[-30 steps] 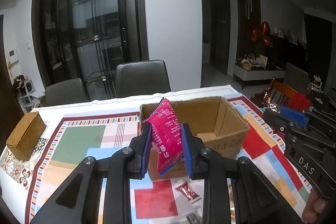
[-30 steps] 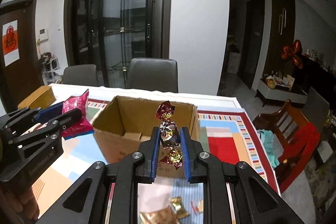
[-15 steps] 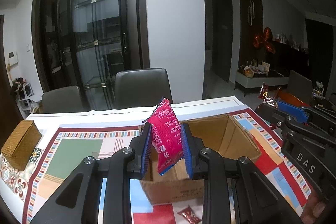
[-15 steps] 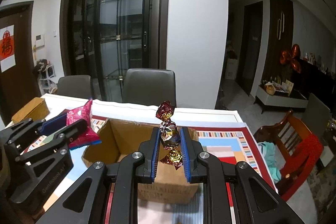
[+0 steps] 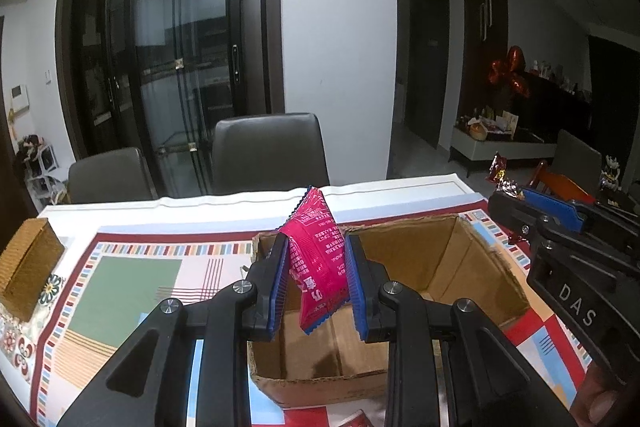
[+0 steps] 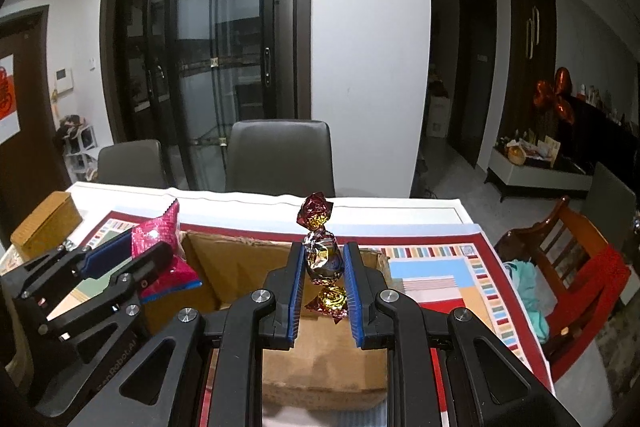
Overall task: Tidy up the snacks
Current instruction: 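Open both grippers to drop the candies and pink packet into the box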
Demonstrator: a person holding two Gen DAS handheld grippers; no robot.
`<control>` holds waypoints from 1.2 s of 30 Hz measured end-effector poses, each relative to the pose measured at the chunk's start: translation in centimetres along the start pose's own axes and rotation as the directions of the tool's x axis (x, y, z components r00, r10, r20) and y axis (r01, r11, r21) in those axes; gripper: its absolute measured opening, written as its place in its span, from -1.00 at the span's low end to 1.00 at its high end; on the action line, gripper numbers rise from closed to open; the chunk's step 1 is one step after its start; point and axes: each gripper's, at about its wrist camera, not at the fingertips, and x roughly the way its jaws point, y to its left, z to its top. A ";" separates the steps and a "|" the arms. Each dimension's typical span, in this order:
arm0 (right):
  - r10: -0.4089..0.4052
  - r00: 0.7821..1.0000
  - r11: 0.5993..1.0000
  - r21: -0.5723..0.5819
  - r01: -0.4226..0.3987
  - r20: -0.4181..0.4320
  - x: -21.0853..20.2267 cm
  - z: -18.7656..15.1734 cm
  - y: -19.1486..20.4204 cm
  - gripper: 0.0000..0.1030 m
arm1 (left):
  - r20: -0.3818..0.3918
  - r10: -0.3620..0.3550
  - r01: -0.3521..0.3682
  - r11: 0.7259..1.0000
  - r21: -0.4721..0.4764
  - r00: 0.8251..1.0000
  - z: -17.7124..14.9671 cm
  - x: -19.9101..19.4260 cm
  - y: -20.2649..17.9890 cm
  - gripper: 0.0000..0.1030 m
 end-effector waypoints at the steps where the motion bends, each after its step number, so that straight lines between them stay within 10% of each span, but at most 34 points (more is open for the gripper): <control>1: -0.002 1.000 1.000 -0.001 0.002 -0.006 0.3 -0.1 0.0 -0.60 | -0.002 -0.001 0.001 1.000 -0.002 1.000 0.0 0.2 0.0 -0.46; 14: -0.005 0.998 1.000 -0.022 0.004 -0.055 2.4 -0.6 0.7 -0.57 | -0.054 0.003 -0.004 1.000 -0.016 0.999 0.4 1.5 0.2 -0.37; 20: -0.029 0.999 0.999 -0.023 0.029 -0.030 2.0 -0.5 0.5 0.28 | -0.044 0.023 -0.024 1.000 -0.019 0.999 0.3 1.3 0.6 0.14; 36: -0.067 0.998 0.997 -0.027 0.067 0.003 0.6 0.0 0.1 0.50 | -0.020 0.062 -0.063 0.996 -0.062 0.998 0.3 -0.3 2.0 0.63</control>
